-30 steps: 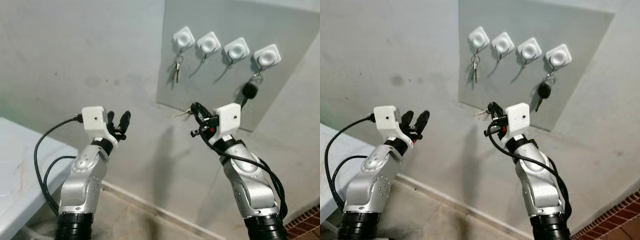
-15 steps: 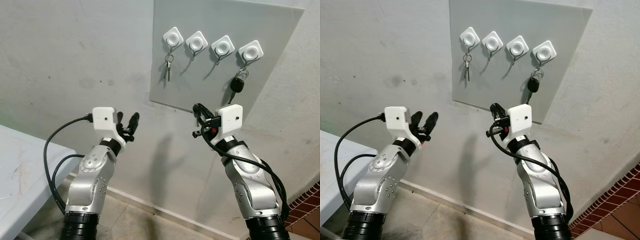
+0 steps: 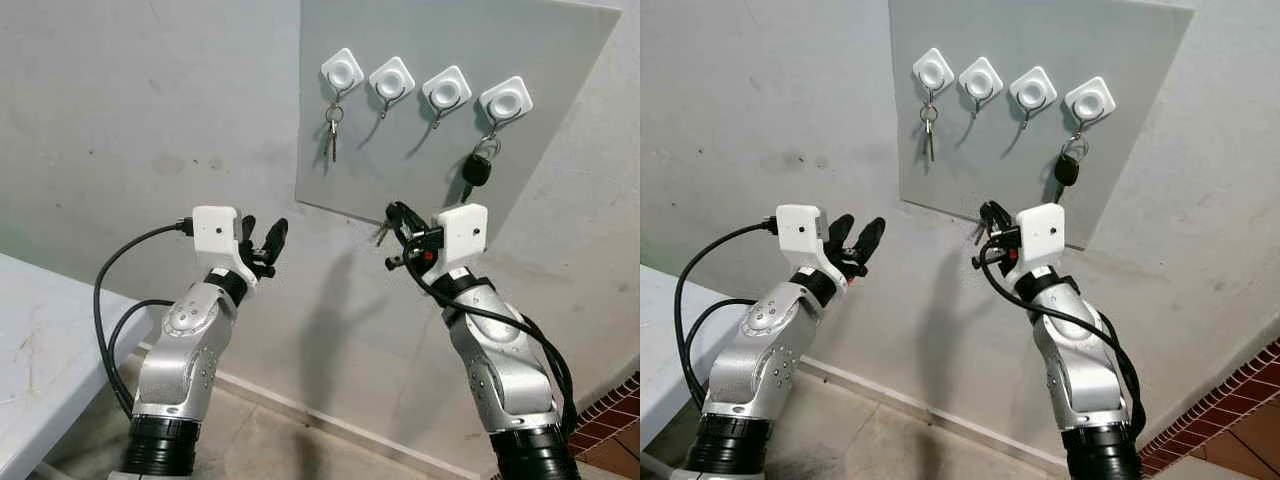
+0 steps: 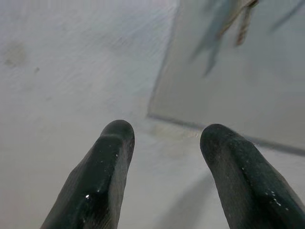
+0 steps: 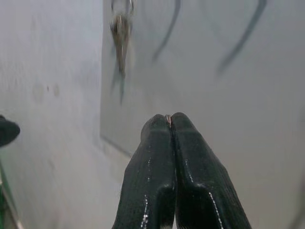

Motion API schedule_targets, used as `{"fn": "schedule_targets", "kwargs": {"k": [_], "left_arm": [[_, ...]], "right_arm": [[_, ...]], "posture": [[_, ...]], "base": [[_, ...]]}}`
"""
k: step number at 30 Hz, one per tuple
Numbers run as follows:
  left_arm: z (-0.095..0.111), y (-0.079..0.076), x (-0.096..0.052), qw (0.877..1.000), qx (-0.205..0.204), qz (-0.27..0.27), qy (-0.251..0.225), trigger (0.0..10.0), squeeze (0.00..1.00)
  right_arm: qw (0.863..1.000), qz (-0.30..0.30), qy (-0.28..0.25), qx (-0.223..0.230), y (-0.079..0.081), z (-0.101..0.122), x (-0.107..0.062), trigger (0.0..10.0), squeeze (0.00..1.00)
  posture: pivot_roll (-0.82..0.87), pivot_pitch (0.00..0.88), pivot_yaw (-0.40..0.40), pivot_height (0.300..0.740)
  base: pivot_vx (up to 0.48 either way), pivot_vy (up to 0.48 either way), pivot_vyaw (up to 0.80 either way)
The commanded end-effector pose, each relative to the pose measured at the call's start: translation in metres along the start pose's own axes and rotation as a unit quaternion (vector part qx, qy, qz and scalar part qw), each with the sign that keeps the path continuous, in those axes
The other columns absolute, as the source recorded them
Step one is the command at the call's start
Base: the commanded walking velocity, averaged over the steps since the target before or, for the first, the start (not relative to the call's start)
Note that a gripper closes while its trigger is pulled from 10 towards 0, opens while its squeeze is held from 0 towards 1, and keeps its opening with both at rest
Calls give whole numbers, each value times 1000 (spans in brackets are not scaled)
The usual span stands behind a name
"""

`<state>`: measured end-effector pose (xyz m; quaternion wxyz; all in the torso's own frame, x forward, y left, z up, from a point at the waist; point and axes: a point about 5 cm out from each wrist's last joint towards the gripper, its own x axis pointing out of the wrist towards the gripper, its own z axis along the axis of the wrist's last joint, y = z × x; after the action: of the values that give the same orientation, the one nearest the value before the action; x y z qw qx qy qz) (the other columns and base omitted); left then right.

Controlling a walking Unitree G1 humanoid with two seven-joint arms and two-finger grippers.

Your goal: Hang keys on a hook

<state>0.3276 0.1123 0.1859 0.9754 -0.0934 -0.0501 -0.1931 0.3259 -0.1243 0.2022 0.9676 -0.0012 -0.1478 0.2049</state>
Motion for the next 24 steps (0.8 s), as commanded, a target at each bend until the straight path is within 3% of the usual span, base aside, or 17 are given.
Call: {"fn": "schedule_targets", "kwargs": {"k": [1, 5, 11, 18, 20, 24], "left_arm": [[13, -14, 5, 999, 11, -41, -16, 10000, 0], [20, -32, 11, 995, 31, -92, -22, 10000, 0], [27, -45, 15, 990, 45, -129, -30, 10000, 0], [35, -48, 17, 988, 47, -142, -37, 10000, 0], [37, -49, 18, 987, 49, -147, -39, 10000, 0], [38, -49, 19, 987, 51, -149, -39, 10000, 0]], "right_arm": [[1000, -3, -16, 11, -2, 6, 5, 10000, 0], [999, 1, -41, 25, -3, 17, 16, 10000, 0], [996, 11, -69, 62, -2, 27, 20, 10000, 0], [986, 7, -107, 126, -7, 37, 18, 10000, 0], [976, 4, -133, 172, -9, 45, 18, 10000, 0], [966, 5, -155, 208, -12, 52, 18, 10000, 0]], "posture": [[202, 0, -11, 736], [200, 0, -4, 736], [194, 0, 1, 736], [184, 0, 13, 736], [181, 0, 17, 736], [181, 0, 19, 736]], "base": [[0, 0, 0], [0, 0, 0], [0, 0, 0], [0, 0, 0], [0, 0, 0], [0, 0, 0]]}}
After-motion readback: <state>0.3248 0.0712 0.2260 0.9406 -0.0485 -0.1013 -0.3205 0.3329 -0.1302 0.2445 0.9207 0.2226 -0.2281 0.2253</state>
